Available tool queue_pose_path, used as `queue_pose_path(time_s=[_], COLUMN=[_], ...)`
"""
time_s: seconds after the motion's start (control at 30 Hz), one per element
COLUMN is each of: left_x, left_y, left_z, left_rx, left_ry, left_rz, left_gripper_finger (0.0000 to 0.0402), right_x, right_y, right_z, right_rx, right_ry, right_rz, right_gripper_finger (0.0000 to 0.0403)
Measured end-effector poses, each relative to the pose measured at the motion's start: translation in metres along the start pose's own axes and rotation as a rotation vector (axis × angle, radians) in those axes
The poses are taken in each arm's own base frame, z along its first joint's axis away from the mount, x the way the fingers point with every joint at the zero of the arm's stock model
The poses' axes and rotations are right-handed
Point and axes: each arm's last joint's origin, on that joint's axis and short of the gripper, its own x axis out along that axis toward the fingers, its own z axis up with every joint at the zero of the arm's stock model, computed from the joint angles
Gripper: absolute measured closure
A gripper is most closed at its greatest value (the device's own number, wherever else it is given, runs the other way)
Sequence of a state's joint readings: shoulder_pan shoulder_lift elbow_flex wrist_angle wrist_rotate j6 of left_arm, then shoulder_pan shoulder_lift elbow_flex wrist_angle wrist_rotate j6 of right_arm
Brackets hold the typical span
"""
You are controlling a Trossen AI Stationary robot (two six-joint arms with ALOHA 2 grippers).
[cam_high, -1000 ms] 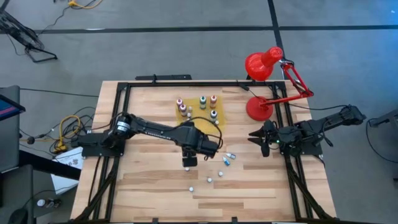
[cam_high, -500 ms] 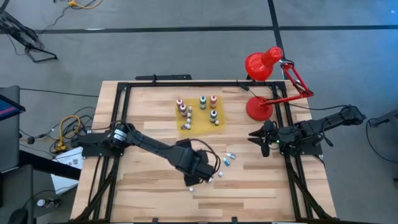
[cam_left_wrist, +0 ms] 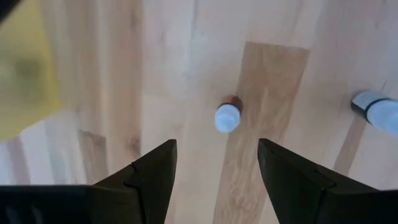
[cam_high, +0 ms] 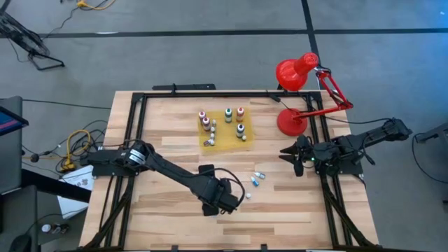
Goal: Pick & Place food coloring
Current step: Put the small white food coloring in the bin
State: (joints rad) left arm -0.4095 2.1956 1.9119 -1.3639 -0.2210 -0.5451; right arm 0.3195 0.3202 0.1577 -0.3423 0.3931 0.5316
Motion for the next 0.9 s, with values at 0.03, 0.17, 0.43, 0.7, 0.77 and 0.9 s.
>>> queue_pose_path(time_s=[0.03,0.17,0.43,0.7,0.77,0.9], left_x=[0.002,0.01,0.035,0.047,0.049,0.05], left_y=[-0.001,-0.003,0.0,0.006,0.007,0.009], left_z=[0.0,0.0,0.005,0.008,0.008,0.009], left_rx=[0.016,0.084,0.092,0.061,0.049,0.042], left_ry=[0.005,0.005,0.01,0.022,0.032,0.029], left_rz=[-0.01,-0.033,-0.119,-0.168,-0.171,-0.169], left_gripper_finger=[0.0184,0.0184,0.0184,0.0189,0.0201,0.0247], right_x=[0.0,0.0,0.0,0.0,0.0,0.0], right_y=[0.0,0.0,0.0,0.0,0.0,0.0], right_z=[0.0,0.0,0.0,0.0,0.0,0.0], right_rx=[0.0,0.0,0.0,0.0,0.0,0.0], right_ry=[0.0,0.0,0.0,0.0,0.0,0.0], right_rz=[0.0,0.0,0.0,0.0,0.0,0.0], right_gripper_finger=[0.0281,0.0281,0.0281,0.0281,0.0281,0.0281])
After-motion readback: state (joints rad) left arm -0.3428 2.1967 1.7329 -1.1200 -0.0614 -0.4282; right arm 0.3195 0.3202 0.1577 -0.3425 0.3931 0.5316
